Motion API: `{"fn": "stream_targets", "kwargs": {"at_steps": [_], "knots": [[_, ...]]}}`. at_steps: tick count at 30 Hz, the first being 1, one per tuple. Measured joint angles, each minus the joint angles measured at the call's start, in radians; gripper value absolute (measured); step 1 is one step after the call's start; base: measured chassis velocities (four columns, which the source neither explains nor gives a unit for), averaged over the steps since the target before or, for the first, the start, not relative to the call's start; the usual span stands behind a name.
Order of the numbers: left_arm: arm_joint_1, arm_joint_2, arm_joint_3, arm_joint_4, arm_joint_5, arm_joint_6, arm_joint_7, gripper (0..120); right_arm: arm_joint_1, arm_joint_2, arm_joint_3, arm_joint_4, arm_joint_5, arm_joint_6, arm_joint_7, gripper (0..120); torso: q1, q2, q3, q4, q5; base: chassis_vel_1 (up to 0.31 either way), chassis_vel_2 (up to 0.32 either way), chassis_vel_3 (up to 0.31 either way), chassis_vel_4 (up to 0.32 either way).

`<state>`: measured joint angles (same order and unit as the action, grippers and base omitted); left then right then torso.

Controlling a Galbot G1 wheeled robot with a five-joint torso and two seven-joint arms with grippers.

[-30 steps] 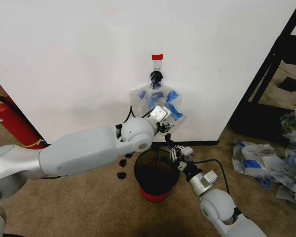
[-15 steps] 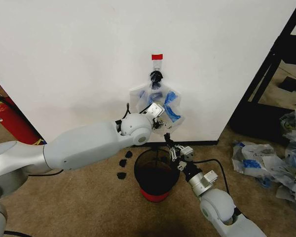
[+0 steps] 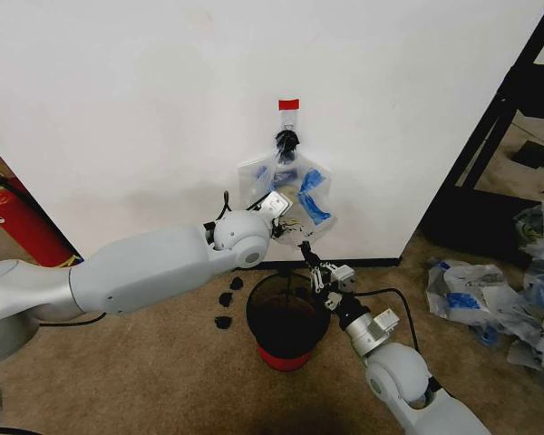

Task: Pick up the garbage bag from the wall and place it over the trash bin.

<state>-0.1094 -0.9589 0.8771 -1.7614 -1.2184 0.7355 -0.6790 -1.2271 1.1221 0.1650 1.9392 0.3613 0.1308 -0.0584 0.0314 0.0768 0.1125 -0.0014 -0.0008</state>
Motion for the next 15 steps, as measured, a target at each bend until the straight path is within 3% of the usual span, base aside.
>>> {"fn": "stream_targets", "kwargs": {"at_steps": [11, 15], "knots": [[-0.016, 0.031, 0.004, -0.022, -0.027, 0.000, -0.002, 2, 0.011, -0.003, 0.000, 0.001, 0.013, -0.005, 0.006, 0, 0.000, 0.000, 0.000, 0.0000, 0.0001, 0.000, 0.000, 0.000, 0.000], [-0.019, 0.031, 0.002, -0.023, -0.034, 0.000, -0.004, 0, 0.011, -0.003, 0.001, 0.005, 0.016, -0.008, 0.008, 0, 0.000, 0.000, 0.000, 0.0000, 0.0002, 0.000, 0.000, 0.000, 0.000]]}}
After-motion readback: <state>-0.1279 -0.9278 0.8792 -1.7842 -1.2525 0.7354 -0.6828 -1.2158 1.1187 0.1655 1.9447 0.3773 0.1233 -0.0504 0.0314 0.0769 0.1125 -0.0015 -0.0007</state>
